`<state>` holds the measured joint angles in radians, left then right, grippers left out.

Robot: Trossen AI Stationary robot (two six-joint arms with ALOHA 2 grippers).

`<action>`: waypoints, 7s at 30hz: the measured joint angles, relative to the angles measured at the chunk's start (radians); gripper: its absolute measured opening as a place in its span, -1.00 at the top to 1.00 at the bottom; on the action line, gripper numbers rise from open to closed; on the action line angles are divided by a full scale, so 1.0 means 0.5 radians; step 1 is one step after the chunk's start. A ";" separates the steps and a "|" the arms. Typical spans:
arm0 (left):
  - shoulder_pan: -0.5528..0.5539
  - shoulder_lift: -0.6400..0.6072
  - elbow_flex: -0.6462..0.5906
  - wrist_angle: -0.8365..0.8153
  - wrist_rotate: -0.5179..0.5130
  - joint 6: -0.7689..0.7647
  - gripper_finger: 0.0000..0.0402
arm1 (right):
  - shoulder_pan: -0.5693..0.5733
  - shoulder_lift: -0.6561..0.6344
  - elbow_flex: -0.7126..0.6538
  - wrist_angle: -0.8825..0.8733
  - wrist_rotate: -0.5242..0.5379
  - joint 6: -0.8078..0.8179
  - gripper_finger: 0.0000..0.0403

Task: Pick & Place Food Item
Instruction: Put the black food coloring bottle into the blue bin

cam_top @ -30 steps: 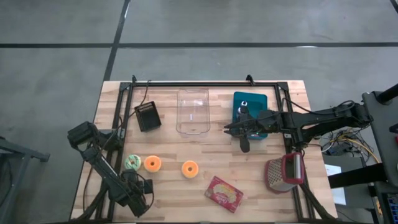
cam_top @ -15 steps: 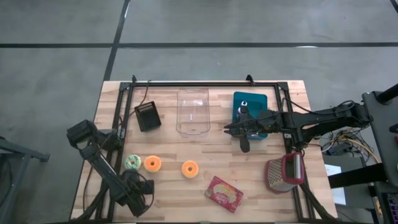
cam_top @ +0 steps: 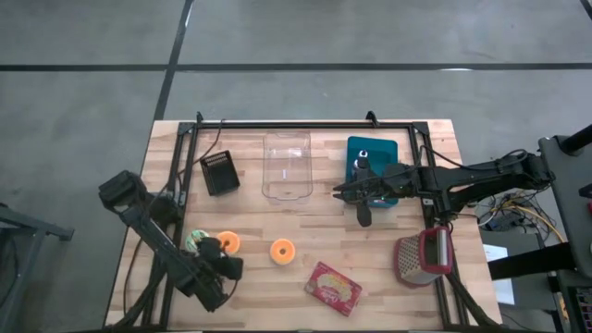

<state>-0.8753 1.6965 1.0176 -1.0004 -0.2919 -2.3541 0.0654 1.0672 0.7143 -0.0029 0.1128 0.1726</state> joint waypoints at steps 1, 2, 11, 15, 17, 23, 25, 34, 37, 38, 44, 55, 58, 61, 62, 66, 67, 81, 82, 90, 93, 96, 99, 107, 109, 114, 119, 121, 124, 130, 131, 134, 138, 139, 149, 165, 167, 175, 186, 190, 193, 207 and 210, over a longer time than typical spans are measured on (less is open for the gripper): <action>0.014 -0.009 0.016 0.002 -0.074 0.066 0.21 | 0.000 0.000 0.000 0.000 0.000 0.000 0.61; 0.026 -0.019 0.035 0.004 -0.150 0.132 0.21 | 0.000 0.000 -0.001 -0.001 0.000 0.000 0.62; 0.049 -0.052 0.331 -0.087 -1.167 1.027 0.21 | 0.000 0.000 -0.001 -0.001 0.001 0.000 0.66; 0.049 -0.054 0.392 -0.022 -1.811 1.699 0.21 | 0.000 0.000 -0.001 -0.001 0.000 0.000 0.64; 0.049 -0.055 0.407 0.078 -2.026 1.913 0.21 | -0.001 0.000 -0.001 0.000 0.000 0.000 0.63; 0.093 -0.056 0.418 0.277 -2.305 2.193 0.21 | -0.001 0.000 -0.001 0.000 0.000 0.000 0.59; 0.141 -0.056 0.418 0.284 -2.309 2.218 0.21 | 0.000 0.000 -0.001 0.000 0.000 0.000 0.58; 0.417 -0.088 0.417 0.392 -2.016 2.462 0.21 | -0.001 0.000 0.000 0.000 0.000 0.000 0.59; 0.494 -0.089 0.416 0.615 -1.976 2.773 0.21 | 0.000 0.000 0.000 0.000 0.000 0.000 0.62; 0.519 -0.090 0.416 0.706 -1.954 2.908 0.21 | -0.001 0.000 -0.001 -0.001 0.000 0.000 0.63; 0.700 -0.094 0.416 1.181 -1.770 3.558 0.21 | -0.001 0.000 -0.001 -0.001 0.000 0.000 0.66; 1.106 -0.106 0.390 1.539 -1.080 4.018 0.21 | -0.001 0.000 -0.001 0.000 0.000 0.000 0.59; 1.196 -0.112 0.346 1.649 -0.983 4.124 0.21 | -0.001 0.000 0.000 0.000 0.000 0.000 0.57; 1.288 -0.140 0.286 1.797 -0.877 4.265 0.21 | 0.000 0.000 0.000 0.000 0.000 0.000 0.57; 1.324 -0.155 0.269 1.831 -0.828 4.300 0.21 | -0.001 0.000 -0.001 0.001 0.001 0.000 0.57; 1.499 -0.209 0.208 1.895 -0.576 4.342 0.21 | 0.000 0.000 -0.001 -0.001 0.000 0.000 0.61; 1.538 -0.226 0.191 1.898 -0.499 4.335 0.21 | -0.001 0.000 -0.001 0.000 0.000 0.000 0.62; 1.685 -0.278 -0.289 2.720 0.296 4.616 0.21 | -0.001 0.000 -0.001 0.000 0.000 0.000 0.62; 1.685 -0.289 -0.323 2.732 0.359 4.651 0.21 | -0.001 0.000 -0.001 0.000 0.000 0.001 0.61; 1.685 -0.383 -0.506 3.126 0.750 4.753 0.21 | -0.001 0.002 -0.001 0.005 0.000 0.000 0.57; 1.684 -0.382 -0.545 3.125 0.753 4.761 0.21 | -0.001 0.002 -0.001 0.005 0.000 0.000 0.57; 1.685 -0.381 -0.566 3.134 0.753 4.760 0.21 | -0.001 0.002 -0.001 0.004 0.000 0.000 0.60; 1.685 -0.381 -0.568 3.138 0.755 4.767 0.21 | -0.001 0.002 -0.001 0.003 0.000 0.000 0.63; 1.677 -0.381 -0.563 3.137 0.756 4.760 0.21 | -0.001 0.002 -0.001 0.000 0.001 0.000 0.65; 1.677 -0.381 -0.551 3.138 0.756 4.754 0.21 | -0.001 0.002 -0.001 0.000 0.000 0.000 0.64; 1.675 -0.381 -0.542 3.140 0.757 4.679 0.21 | -0.001 0.002 -0.001 0.000 0.000 0.000 0.60; 1.675 -0.381 -0.536 3.154 0.757 4.709 0.21 | -0.001 0.002 -0.001 0.000 0.000 0.000 0.58; 1.675 -0.381 -0.538 3.152 0.757 4.709 0.21 | -0.001 0.002 -0.001 -0.001 0.000 0.000 0.57; 1.675 -0.381 -0.538 3.153 0.757 4.709 0.21 | -0.001 0.002 -0.001 -0.001 0.001 0.000 0.57; 1.675 -0.381 -0.538 3.151 0.756 4.709 0.21 | -0.001 0.001 -0.001 0.005 0.002 -0.210 0.62; 1.675 -0.381 -0.538 3.151 0.756 4.709 0.21 | -0.001 0.001 -0.001 0.012 0.002 -0.218 0.63; 1.675 -0.381 -0.539 3.151 0.756 4.709 0.21 | -0.001 0.001 -0.001 0.077 0.001 -0.067 0.66; 1.675 -0.381 -0.539 3.151 0.755 4.709 0.21 | -0.001 -0.001 -0.001 0.229 0.001 0.063 0.65; 1.675 -0.381 -0.539 3.151 0.755 4.709 0.21 | -0.001 -0.002 -0.001 0.249 0.001 0.068 0.65; 1.676 -0.380 -0.539 3.151 0.740 4.709 0.21 | 0.000 0.115 0.000 0.626 -0.010 0.060 0.64; 1.678 -0.379 -0.539 3.147 0.735 4.709 0.21 | 0.016 0.414 -0.001 0.760 -0.348 -0.295 0.69; 1.678 -0.379 -0.539 3.138 0.735 4.709 0.21 | 0.018 0.422 -0.001 0.796 -0.443 -0.426 0.69; 1.677 -0.379 -0.539 3.137 0.736 4.709 0.21 | 0.022 0.392 -0.001 0.797 -0.438 -0.340 0.69; 1.677 -0.379 -0.539 3.137 0.737 4.724 0.21 | 0.034 0.392 0.002 0.814 -0.450 -0.290 0.47; 1.677 -0.379 -0.539 3.137 0.739 4.724 0.21 | 0.034 0.392 0.002 0.814 -0.437 -0.292 0.32; 1.677 -0.379 -0.539 3.137 0.741 4.724 0.21 | 0.035 0.392 0.002 0.856 -0.409 -0.300 0.21; 1.677 -0.379 -0.539 3.136 0.741 4.724 0.21 | 0.034 0.471 0.004 0.911 -0.165 -0.301 0.08; 1.677 -0.379 -0.539 3.137 0.740 4.724 0.21 | 0.036 0.530 0.004 0.999 -0.169 -0.369 0.08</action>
<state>-0.0368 1.5070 0.7479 0.5680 0.0780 0.0078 0.0832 1.3322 0.7162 0.4967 0.0285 -0.0120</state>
